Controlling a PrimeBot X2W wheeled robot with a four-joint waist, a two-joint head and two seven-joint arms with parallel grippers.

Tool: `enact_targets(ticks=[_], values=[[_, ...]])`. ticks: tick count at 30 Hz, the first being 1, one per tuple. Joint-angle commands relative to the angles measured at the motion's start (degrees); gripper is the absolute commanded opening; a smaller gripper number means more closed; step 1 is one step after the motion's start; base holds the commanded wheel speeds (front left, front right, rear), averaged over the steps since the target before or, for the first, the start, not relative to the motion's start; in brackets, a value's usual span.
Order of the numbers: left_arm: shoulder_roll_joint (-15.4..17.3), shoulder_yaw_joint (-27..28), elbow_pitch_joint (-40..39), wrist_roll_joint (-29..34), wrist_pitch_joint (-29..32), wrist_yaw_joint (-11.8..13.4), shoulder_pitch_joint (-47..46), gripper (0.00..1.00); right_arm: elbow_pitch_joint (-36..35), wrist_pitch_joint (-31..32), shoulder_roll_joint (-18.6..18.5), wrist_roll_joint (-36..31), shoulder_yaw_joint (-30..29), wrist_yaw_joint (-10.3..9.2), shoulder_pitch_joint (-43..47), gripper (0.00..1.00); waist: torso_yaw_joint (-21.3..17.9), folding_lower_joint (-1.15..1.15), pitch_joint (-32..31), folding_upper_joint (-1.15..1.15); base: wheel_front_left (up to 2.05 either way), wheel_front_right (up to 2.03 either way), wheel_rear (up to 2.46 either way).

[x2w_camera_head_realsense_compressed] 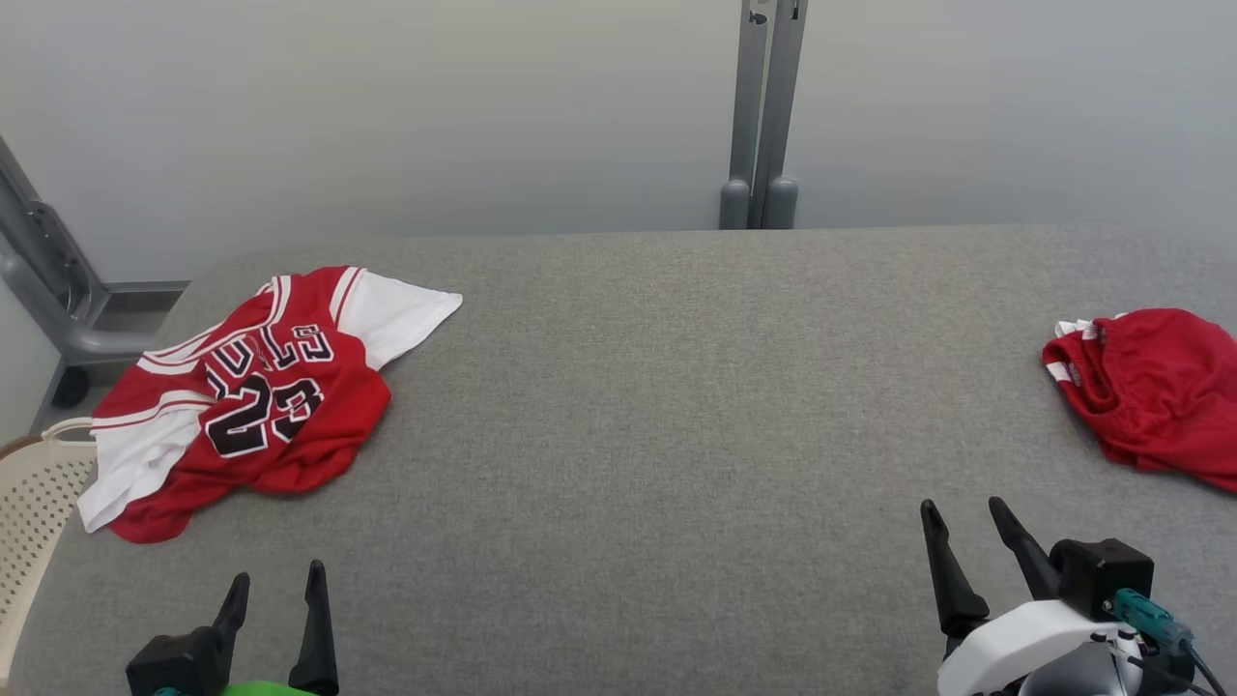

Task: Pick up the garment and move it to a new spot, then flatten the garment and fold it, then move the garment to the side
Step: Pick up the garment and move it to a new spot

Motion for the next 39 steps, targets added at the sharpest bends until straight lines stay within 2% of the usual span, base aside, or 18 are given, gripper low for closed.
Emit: enact_targets(ticks=[1, 9, 28, 32, 39], values=[[0.3, 0.1, -0.2, -0.3, -0.2, 0.2, -0.4, 1.0, -0.3, -0.2, -0.1, 0.1, -0.2, -0.04, 0.3, 1.0, 0.6, 0.0, 0.1, 0.0, 0.0, 0.0, 0.0], [0.8, -0.3, -0.1, 0.0, 0.3, 0.6, -0.9, 1.0, -0.1, -0.3, -0.1, 0.5, 0.7, -0.04, 0.9, 1.0, 5.5, 0.0, 0.0, 0.0, 0.0, 0.0, 0.0], [2.7, 0.1, -2.9, 0.6, 0.8, 2.5, 1.1, 1.0, 1.3, -2.0, -0.1, 3.4, 5.3, -0.04, -1.1, 1.0, 23.1, 0.0, 1.4, 0.0, 0.0, 0.0, 0.0], [3.1, 0.2, -3.1, 0.6, 1.3, 2.8, 1.3, 1.0, 1.6, -2.6, -0.1, 3.8, 6.5, -0.04, -1.7, 1.0, 25.6, 0.0, 1.7, 0.0, 0.0, 0.0, 0.0], [3.0, 0.8, -3.8, 0.0, 0.6, 3.6, 1.8, 1.0, 2.5, -2.6, -0.1, 3.2, 8.0, -0.04, -3.4, 1.0, 26.6, 0.0, 2.8, 0.0, 0.0, 0.0, 0.0]])
